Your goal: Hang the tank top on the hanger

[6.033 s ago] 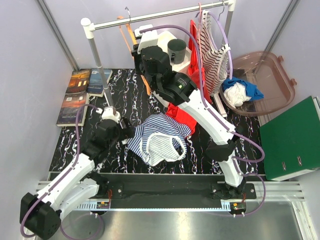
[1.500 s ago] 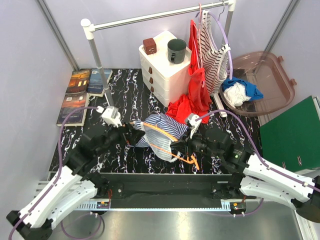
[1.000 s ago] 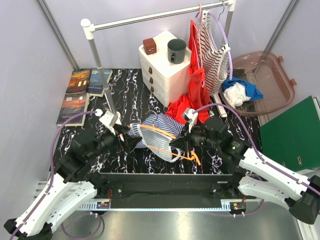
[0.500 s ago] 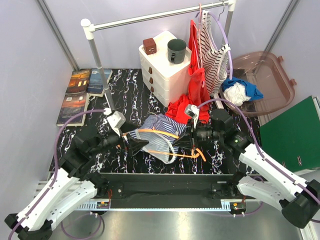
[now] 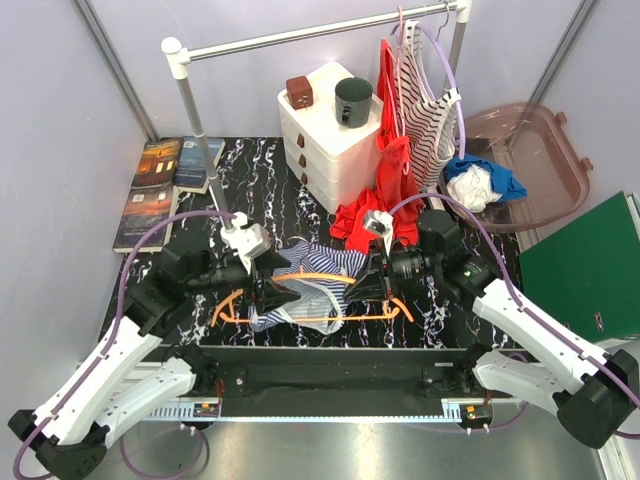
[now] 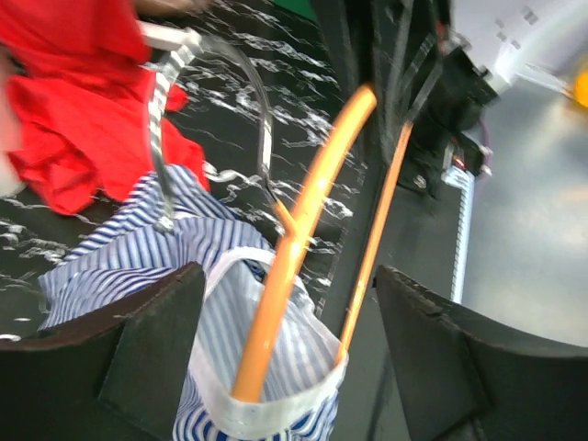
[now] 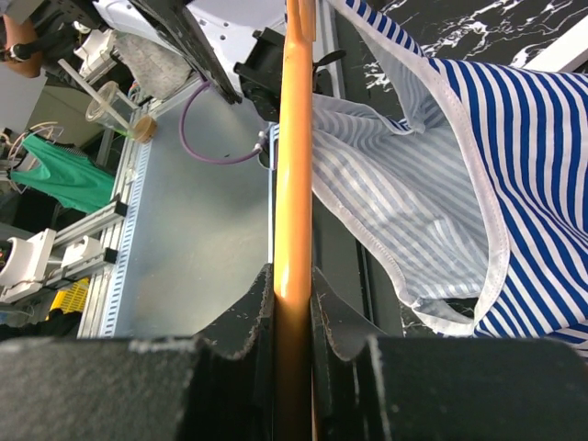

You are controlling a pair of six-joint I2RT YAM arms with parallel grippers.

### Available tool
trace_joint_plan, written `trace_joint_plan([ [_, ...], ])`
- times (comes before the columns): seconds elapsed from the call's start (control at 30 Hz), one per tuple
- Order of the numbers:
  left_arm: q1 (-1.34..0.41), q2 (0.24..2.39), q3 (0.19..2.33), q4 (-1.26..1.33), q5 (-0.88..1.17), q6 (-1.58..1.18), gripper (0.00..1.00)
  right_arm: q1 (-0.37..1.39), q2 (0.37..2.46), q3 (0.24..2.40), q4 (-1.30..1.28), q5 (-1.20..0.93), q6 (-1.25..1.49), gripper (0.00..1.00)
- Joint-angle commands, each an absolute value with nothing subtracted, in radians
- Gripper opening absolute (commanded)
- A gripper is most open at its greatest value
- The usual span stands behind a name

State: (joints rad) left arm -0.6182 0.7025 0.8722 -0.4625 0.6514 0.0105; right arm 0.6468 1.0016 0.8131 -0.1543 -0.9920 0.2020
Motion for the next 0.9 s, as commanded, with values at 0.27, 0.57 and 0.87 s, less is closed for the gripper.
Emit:
trace_joint_plan([
  [0.27, -0.574, 0.732, 0.877, -0.526, 0.951, 0.084, 0.38, 0.63, 1.005, 0.891, -0.089, -1.104, 0.186, 0.0],
  [0.57, -0.486, 0.795, 0.873, -0.52, 1.15, 0.115, 0.0, 0.63, 1.026, 0.887, -0.091, -1.089, 0.155, 0.0],
  [0.87, -0.476, 0.778, 0.85, -0.517, 1.035, 0.109, 0.0, 0.621, 1.046, 0.887, -0.091, -0.945, 0.124, 0.17],
])
